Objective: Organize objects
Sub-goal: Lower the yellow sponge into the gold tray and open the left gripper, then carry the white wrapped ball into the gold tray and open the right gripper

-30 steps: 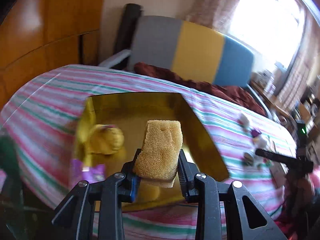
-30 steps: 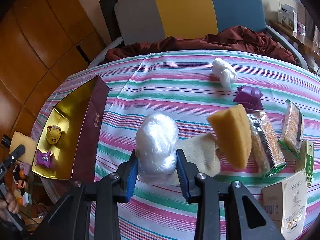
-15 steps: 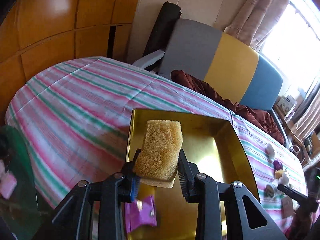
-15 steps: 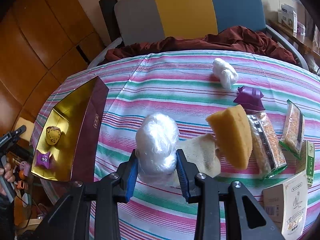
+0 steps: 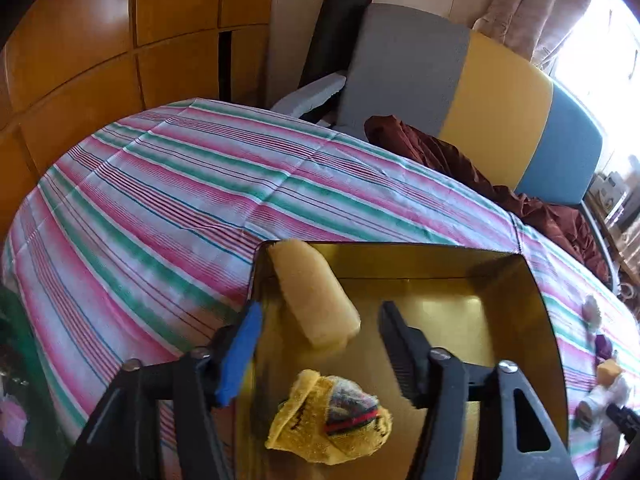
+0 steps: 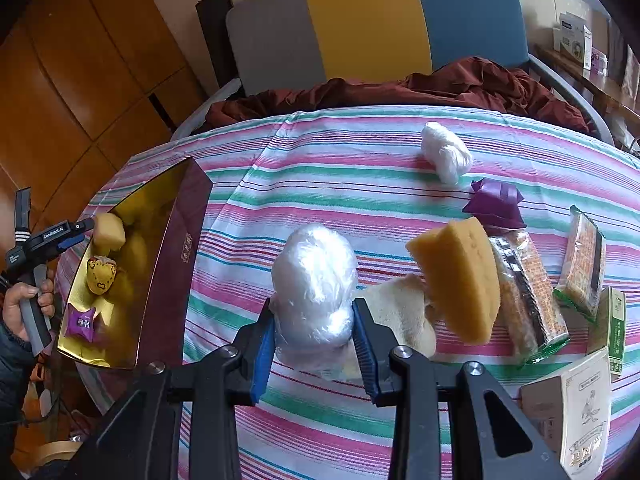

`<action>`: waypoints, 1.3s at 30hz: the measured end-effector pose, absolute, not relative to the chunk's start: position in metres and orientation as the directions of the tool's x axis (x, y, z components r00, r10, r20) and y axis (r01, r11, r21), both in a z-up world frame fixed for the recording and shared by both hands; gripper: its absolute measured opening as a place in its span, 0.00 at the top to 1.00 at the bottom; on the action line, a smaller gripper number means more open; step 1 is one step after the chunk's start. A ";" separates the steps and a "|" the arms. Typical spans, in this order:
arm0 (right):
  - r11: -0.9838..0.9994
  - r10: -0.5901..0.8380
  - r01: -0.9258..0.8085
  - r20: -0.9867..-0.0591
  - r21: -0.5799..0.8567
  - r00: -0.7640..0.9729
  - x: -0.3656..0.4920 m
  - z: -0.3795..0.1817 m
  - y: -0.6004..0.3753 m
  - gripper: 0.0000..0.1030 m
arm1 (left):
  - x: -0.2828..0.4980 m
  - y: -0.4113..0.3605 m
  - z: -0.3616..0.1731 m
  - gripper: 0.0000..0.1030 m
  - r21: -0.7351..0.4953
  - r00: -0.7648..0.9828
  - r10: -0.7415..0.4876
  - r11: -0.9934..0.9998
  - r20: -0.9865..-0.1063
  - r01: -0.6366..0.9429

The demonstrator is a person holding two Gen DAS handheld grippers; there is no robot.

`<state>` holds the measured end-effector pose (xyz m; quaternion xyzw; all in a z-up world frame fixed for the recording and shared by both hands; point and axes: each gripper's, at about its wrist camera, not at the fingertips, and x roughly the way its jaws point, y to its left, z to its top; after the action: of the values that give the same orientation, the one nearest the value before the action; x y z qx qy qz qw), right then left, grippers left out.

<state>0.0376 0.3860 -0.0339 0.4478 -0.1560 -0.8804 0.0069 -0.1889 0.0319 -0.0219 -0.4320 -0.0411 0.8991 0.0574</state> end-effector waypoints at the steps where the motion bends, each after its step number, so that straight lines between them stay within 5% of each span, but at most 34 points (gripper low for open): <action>1: -0.951 -0.145 -0.133 -0.785 0.278 -0.602 0.038 -0.033 0.387 0.65 | -0.185 0.030 -0.021 0.35 -0.115 -0.630 0.127 -0.992 -0.766 -0.061; 10: -0.953 -0.124 -0.140 -0.764 0.270 -0.634 0.032 -0.014 0.372 0.65 | -0.123 0.004 -0.010 0.35 -0.144 -0.679 0.139 -0.988 -0.721 -0.049; 25: -0.913 -0.389 0.080 -0.789 0.401 -0.475 -0.086 -0.009 0.186 0.65 | -0.056 -0.023 -0.007 0.31 -0.175 -0.696 0.154 -0.984 -0.701 -0.041; 29: -0.884 -0.443 0.051 -0.797 0.465 -0.412 -0.131 -0.025 0.143 0.62 | -0.053 -0.032 -0.013 0.31 -0.196 -0.690 0.156 -0.980 -0.707 -0.020; 32: -0.859 -0.487 0.056 -0.778 0.508 -0.397 -0.145 -0.028 0.124 0.50 | -0.050 -0.037 -0.016 0.31 -0.194 -0.693 0.148 -0.981 -0.705 -0.013; 39: -0.881 -0.452 0.069 -0.792 0.467 -0.410 -0.124 -0.030 0.123 0.49 | -0.052 -0.043 -0.024 0.31 -0.193 -0.688 0.134 -0.981 -0.713 0.009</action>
<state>-0.1239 0.1233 -0.0299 0.5192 -0.1845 -0.8192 0.1589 -0.0519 -0.0427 -0.0239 -0.3934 -0.0908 0.9142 0.0343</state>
